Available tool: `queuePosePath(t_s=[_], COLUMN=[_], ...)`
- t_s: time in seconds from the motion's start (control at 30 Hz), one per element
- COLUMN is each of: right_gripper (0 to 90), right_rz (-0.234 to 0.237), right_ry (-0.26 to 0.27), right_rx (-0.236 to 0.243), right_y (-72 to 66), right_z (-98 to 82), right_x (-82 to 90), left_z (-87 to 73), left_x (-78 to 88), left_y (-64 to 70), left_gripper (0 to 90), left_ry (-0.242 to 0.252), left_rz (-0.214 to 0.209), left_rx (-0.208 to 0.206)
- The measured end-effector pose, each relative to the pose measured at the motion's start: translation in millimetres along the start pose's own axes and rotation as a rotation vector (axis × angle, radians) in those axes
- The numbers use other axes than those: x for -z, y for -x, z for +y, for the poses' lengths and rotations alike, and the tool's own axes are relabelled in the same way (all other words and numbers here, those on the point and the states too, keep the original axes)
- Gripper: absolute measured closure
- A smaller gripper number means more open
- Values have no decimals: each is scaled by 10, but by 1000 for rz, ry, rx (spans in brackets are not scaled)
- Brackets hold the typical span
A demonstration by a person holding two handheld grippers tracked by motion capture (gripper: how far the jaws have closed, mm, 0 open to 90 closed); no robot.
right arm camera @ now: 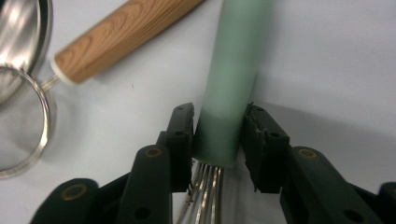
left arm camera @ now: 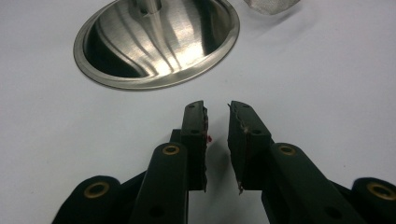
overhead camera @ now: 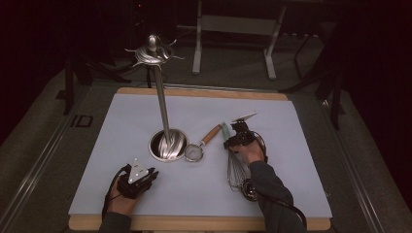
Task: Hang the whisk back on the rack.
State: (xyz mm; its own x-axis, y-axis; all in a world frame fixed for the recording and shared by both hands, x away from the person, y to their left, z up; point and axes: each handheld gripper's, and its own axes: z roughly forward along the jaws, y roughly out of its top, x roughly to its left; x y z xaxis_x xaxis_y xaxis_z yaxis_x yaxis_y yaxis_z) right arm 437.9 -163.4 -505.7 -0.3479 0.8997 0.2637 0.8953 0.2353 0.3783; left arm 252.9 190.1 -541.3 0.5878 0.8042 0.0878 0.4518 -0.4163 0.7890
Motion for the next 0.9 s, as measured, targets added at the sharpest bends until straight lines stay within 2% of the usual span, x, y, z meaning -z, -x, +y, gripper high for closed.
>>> queuePosePath(t_s=[0.07,0.1,0.2,0.37,0.47,0.7,0.77,0.9], right_gripper=[669,680,688,690,690,691,691,691], right_rz=[8,25,40,56,78,92,100,125], right_ry=[9,37,67,94,109,137,159,176], right_rx=[-17,-41,-62,-57,-10,50,85,124], right_y=[-1,-1,4,-5,-53,-173,-229,-294], right_z=[-2,-16,-25,-19,-2,31,36,45], right_x=[-3,-11,-4,41,109,204,261,345], left_z=[0,0,-2,-3,-3,-9,-15,-18], left_x=[1,0,6,9,10,31,50,61], left_y=[0,0,-3,-4,-10,-15,-20,-36], left_gripper=[769,769,769,769,769,768,768,767], left_ry=[0,0,3,5,6,20,44,59], left_rz=[0,0,2,4,4,14,17,11], left_rx=[0,0,1,3,7,10,18,34])
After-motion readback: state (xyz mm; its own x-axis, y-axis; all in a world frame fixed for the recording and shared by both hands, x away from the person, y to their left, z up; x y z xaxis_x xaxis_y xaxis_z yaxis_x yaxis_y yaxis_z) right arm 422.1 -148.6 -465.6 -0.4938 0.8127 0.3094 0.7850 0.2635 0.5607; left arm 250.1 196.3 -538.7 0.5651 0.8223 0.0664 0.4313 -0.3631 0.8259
